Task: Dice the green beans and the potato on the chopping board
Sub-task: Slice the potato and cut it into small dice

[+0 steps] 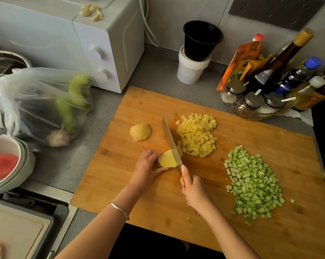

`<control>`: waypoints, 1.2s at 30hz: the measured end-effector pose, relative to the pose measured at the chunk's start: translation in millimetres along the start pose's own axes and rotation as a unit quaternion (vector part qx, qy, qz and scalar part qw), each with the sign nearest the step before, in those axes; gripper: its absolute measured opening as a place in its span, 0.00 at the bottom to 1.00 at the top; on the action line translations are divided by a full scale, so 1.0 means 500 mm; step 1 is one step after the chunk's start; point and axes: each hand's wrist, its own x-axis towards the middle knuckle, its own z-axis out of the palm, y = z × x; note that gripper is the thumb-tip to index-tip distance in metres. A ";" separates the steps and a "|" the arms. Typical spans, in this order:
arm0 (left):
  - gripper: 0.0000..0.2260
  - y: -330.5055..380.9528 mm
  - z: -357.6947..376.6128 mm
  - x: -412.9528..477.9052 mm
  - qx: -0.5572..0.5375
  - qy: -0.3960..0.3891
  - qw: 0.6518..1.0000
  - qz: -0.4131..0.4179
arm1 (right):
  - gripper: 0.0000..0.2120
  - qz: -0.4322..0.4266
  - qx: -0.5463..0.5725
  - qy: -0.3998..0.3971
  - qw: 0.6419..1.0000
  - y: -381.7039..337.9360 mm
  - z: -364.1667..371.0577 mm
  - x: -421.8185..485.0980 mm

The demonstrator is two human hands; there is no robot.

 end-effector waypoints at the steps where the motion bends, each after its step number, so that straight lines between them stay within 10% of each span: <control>1: 0.24 -0.002 0.000 0.001 -0.001 0.001 1.000 0.002 | 0.27 0.008 0.023 -0.003 1.000 0.003 -0.005 0.001; 36: 0.22 -0.006 0.002 0.011 0.017 0.022 1.000 0.005 | 0.26 0.000 0.092 -0.010 0.996 0.008 -0.024 -0.005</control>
